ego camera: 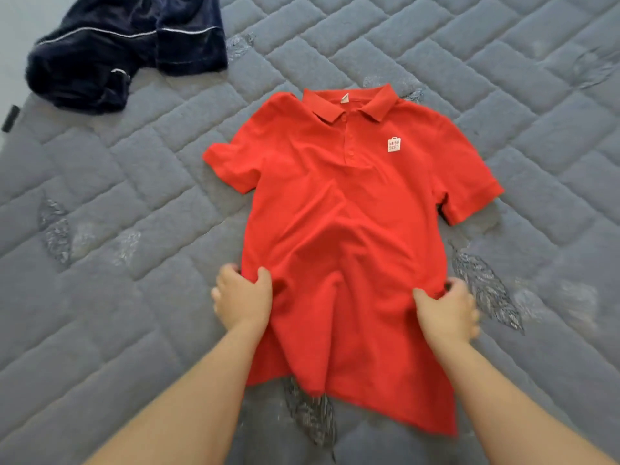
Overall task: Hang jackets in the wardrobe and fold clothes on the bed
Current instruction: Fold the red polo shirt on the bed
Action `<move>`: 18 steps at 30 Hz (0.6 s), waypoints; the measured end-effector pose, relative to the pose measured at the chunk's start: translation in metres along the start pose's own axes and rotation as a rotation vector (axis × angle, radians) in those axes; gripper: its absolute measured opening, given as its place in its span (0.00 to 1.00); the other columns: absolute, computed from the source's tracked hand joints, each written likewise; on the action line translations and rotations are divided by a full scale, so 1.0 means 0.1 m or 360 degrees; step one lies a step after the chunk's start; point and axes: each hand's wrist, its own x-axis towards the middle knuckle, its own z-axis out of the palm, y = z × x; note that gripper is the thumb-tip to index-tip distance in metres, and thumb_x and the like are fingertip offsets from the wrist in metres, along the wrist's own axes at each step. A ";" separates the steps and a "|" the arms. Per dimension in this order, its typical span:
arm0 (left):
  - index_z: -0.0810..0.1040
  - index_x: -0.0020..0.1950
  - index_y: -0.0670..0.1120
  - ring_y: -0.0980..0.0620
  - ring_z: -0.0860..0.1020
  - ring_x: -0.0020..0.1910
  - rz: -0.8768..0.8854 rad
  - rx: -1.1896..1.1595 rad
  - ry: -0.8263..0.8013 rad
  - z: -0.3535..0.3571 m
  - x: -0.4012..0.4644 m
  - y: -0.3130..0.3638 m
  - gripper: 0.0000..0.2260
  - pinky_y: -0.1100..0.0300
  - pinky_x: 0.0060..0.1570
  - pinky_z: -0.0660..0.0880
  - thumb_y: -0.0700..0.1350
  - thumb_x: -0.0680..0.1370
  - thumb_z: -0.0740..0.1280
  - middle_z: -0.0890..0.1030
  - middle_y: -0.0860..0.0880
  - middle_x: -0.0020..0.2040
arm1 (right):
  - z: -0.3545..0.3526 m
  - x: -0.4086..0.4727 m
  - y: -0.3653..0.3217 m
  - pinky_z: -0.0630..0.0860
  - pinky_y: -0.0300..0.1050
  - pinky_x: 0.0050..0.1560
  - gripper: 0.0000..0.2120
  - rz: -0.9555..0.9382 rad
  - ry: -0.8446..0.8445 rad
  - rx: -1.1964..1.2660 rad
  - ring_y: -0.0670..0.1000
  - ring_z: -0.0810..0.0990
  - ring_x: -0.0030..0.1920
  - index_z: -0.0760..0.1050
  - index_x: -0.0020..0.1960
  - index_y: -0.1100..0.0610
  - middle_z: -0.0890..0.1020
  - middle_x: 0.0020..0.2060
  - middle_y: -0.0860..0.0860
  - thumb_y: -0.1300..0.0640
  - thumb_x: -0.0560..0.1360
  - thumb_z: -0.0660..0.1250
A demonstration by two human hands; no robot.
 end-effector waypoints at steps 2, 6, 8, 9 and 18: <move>0.75 0.51 0.42 0.38 0.77 0.52 -0.0156 0.0018 -0.0266 -0.13 -0.23 -0.24 0.16 0.51 0.47 0.69 0.55 0.76 0.65 0.80 0.41 0.49 | -0.07 -0.15 0.03 0.73 0.54 0.53 0.16 -0.0046 -0.0365 0.0045 0.63 0.79 0.55 0.76 0.53 0.63 0.81 0.53 0.63 0.53 0.71 0.71; 0.78 0.47 0.39 0.45 0.78 0.43 -0.0192 -0.0444 -0.0769 -0.38 -0.44 -0.46 0.07 0.52 0.42 0.73 0.43 0.78 0.65 0.81 0.42 0.42 | -0.30 -0.44 0.14 0.78 0.42 0.37 0.06 0.0109 -0.1027 0.0718 0.51 0.83 0.35 0.81 0.50 0.61 0.85 0.42 0.57 0.64 0.73 0.71; 0.77 0.48 0.38 0.44 0.78 0.43 -0.0054 -0.0286 -0.0660 -0.58 -0.40 -0.58 0.08 0.49 0.45 0.74 0.42 0.79 0.63 0.81 0.39 0.44 | -0.42 -0.47 0.27 0.79 0.44 0.41 0.09 0.0219 -0.1042 0.1003 0.50 0.82 0.37 0.79 0.54 0.61 0.85 0.42 0.54 0.65 0.74 0.70; 0.77 0.49 0.39 0.42 0.79 0.46 0.0045 -0.0015 -0.0593 -0.69 -0.35 -0.66 0.09 0.48 0.47 0.73 0.44 0.80 0.61 0.81 0.38 0.47 | -0.47 -0.46 0.34 0.79 0.48 0.46 0.11 0.0275 -0.0975 0.1067 0.52 0.82 0.40 0.78 0.57 0.62 0.85 0.44 0.55 0.65 0.74 0.69; 0.59 0.73 0.52 0.44 0.62 0.70 0.0489 0.1429 -0.0463 -0.81 -0.48 -0.45 0.28 0.39 0.63 0.66 0.52 0.74 0.60 0.63 0.46 0.69 | -0.64 -0.33 0.66 0.73 0.55 0.65 0.38 0.0277 -0.0943 -0.0050 0.61 0.73 0.66 0.63 0.71 0.62 0.71 0.68 0.62 0.53 0.67 0.76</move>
